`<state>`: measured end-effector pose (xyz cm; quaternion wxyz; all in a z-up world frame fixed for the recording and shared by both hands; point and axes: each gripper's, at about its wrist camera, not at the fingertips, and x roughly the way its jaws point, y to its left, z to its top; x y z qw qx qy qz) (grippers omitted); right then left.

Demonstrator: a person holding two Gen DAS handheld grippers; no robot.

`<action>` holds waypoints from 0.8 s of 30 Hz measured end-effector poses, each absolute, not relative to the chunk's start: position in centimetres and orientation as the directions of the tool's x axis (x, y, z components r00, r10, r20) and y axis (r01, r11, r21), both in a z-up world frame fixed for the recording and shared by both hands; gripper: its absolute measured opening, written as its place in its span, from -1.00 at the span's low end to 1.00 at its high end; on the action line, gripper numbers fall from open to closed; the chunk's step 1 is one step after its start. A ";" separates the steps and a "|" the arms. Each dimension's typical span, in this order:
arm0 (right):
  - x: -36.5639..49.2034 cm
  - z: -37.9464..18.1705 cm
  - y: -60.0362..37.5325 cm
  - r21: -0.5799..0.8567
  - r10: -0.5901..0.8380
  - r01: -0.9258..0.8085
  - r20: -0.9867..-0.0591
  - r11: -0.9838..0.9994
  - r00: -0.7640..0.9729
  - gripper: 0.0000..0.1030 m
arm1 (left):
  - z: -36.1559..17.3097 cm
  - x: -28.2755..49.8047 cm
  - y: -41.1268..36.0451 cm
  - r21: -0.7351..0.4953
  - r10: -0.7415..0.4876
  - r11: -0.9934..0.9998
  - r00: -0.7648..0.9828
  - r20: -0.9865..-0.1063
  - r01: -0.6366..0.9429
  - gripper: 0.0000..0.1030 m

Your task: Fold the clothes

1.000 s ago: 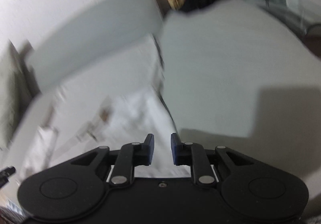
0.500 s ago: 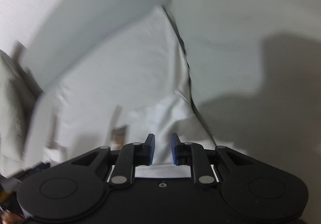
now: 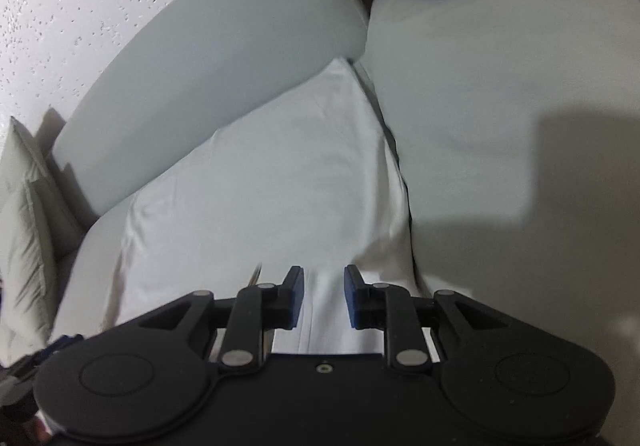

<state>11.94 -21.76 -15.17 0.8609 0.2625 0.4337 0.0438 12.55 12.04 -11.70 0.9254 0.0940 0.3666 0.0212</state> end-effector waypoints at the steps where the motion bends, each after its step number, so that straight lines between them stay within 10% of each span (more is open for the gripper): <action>1: 11.5 -15.4 -21.6 0.487 0.315 0.153 -0.742 0.860 0.591 -0.58 | -12.2 12.3 11.8 0.186 0.099 0.981 0.705 -0.703 0.048 -0.35; 9: 6.8 -15.6 -20.3 0.395 0.295 0.093 -0.803 0.914 0.517 -0.58 | -15.2 5.7 7.2 0.419 0.171 0.889 0.715 -0.678 0.186 -0.43; 24: -2.6 -14.4 -18.4 0.433 0.337 0.035 -0.747 0.901 0.573 -0.50 | -12.0 -5.1 6.6 0.275 0.084 0.958 0.839 -0.537 0.080 -0.15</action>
